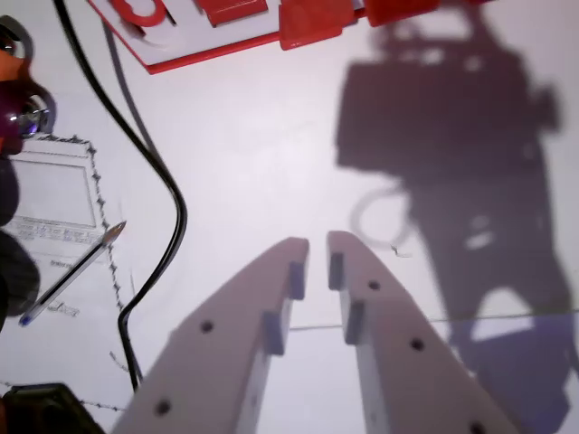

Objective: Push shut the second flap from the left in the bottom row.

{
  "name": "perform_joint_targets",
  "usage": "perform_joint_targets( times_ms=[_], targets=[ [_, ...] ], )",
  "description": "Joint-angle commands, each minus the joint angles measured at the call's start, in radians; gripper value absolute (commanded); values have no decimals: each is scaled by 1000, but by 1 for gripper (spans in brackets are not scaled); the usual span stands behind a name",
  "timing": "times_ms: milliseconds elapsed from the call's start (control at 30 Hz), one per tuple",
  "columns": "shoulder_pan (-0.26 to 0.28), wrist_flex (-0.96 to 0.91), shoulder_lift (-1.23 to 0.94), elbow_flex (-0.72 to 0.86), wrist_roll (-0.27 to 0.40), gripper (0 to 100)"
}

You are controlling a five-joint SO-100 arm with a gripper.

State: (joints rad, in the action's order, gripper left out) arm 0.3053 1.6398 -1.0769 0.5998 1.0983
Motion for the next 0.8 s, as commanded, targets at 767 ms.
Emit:
perform_joint_targets(
  times_ms=[767],
  targets=[
    [8,-46,400,-419,-35,2]
  ],
)
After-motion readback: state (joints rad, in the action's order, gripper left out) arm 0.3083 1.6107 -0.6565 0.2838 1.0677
